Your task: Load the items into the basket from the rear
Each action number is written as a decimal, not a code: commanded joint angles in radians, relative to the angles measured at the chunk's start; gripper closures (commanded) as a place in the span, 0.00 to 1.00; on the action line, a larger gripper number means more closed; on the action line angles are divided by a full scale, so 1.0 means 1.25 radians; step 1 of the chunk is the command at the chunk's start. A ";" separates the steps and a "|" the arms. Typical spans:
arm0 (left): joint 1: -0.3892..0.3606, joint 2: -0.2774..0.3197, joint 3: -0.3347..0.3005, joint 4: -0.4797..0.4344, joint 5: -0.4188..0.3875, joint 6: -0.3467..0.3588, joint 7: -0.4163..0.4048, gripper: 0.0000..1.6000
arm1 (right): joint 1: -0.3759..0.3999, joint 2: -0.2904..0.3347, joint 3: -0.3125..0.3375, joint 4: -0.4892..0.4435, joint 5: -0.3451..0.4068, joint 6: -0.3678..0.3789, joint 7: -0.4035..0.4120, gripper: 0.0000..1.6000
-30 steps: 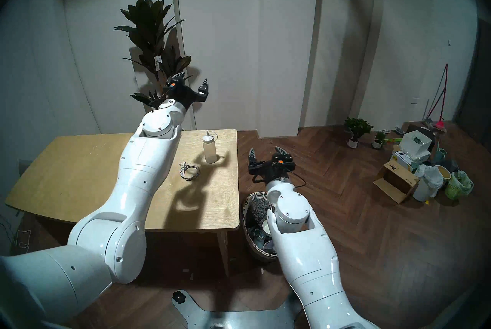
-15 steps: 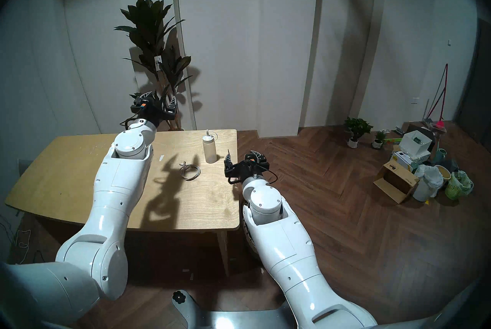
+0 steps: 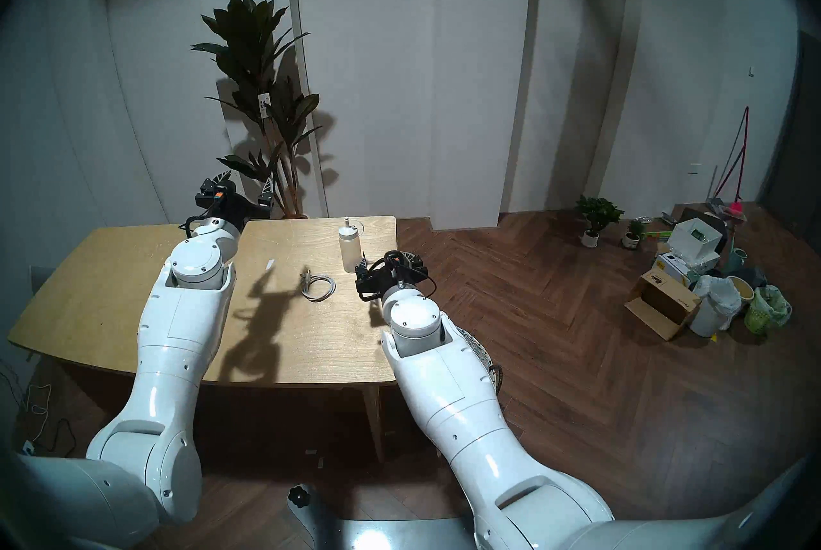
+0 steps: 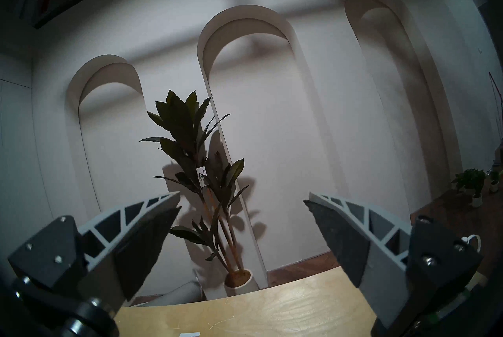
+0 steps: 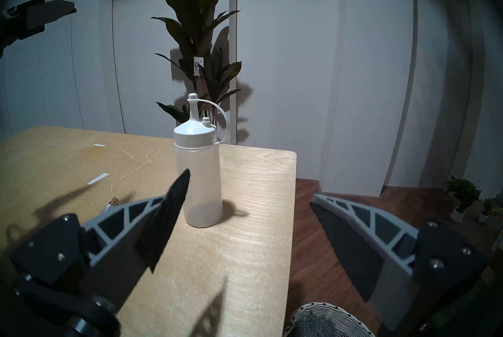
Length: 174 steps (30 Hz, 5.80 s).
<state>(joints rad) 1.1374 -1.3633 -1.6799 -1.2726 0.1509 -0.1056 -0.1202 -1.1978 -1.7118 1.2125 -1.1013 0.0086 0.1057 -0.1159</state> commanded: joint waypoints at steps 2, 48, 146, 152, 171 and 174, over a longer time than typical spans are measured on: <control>0.048 0.005 -0.006 -0.095 0.005 0.009 0.000 0.00 | 0.081 -0.065 -0.024 0.066 -0.005 0.005 -0.020 0.00; 0.317 -0.011 -0.039 -0.528 0.030 0.309 -0.044 0.00 | 0.285 -0.236 0.002 0.418 0.243 0.125 -0.275 0.00; 0.429 -0.101 -0.087 -0.635 0.077 0.608 -0.093 0.00 | 0.365 -0.236 -0.283 0.592 0.560 -0.030 -0.345 0.00; 0.432 -0.107 -0.079 -0.625 0.079 0.610 -0.092 0.00 | 0.361 -0.236 -0.290 0.606 0.559 -0.038 -0.340 0.00; 0.431 -0.117 -0.077 -0.599 0.090 0.614 -0.089 0.00 | 0.382 -0.236 -0.313 0.623 0.548 -0.046 -0.338 0.00; 0.433 -0.120 -0.076 -0.595 0.091 0.615 -0.089 0.00 | 0.383 -0.236 -0.319 0.623 0.545 -0.046 -0.339 0.00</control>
<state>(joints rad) 1.6853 -1.5148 -1.7681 -2.0105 0.2640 0.6648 -0.2345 -0.7458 -1.9943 0.8242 -0.3114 0.6973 0.0581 -0.5348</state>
